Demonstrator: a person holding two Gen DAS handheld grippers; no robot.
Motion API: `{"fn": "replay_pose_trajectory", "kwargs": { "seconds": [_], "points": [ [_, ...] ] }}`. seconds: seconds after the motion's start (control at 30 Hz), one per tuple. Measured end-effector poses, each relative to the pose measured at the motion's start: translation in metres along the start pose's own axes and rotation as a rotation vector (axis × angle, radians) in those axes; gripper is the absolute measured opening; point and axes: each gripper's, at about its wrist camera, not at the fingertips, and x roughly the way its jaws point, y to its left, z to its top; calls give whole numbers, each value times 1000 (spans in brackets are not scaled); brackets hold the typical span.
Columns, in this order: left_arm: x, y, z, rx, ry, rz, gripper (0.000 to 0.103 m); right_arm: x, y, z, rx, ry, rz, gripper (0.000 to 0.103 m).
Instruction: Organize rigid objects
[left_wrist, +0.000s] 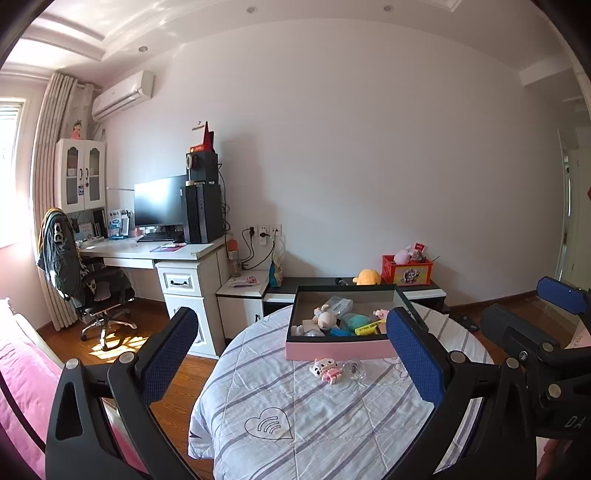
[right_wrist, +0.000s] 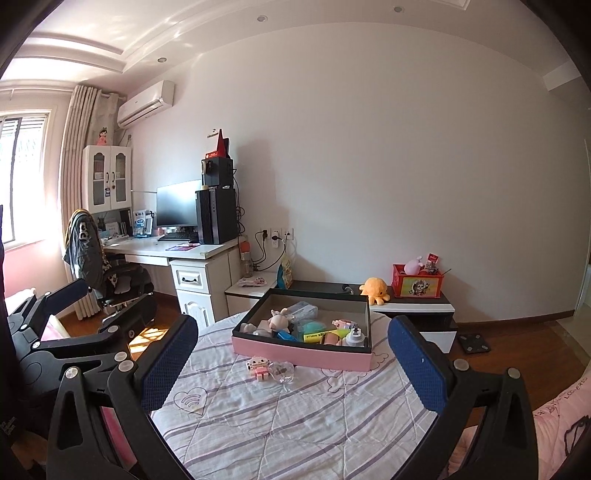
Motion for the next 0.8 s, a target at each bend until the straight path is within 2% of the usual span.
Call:
{"fn": "replay_pose_trajectory", "kwargs": {
  "seconds": [0.47,0.8],
  "points": [
    [89,-11,-41,27,198,-11,103,84,-23,-40,40,177,-7,103],
    [166,-18,-86,40,387,-33,103,154,-39,-78,73,335,-6,103]
  ]
}}
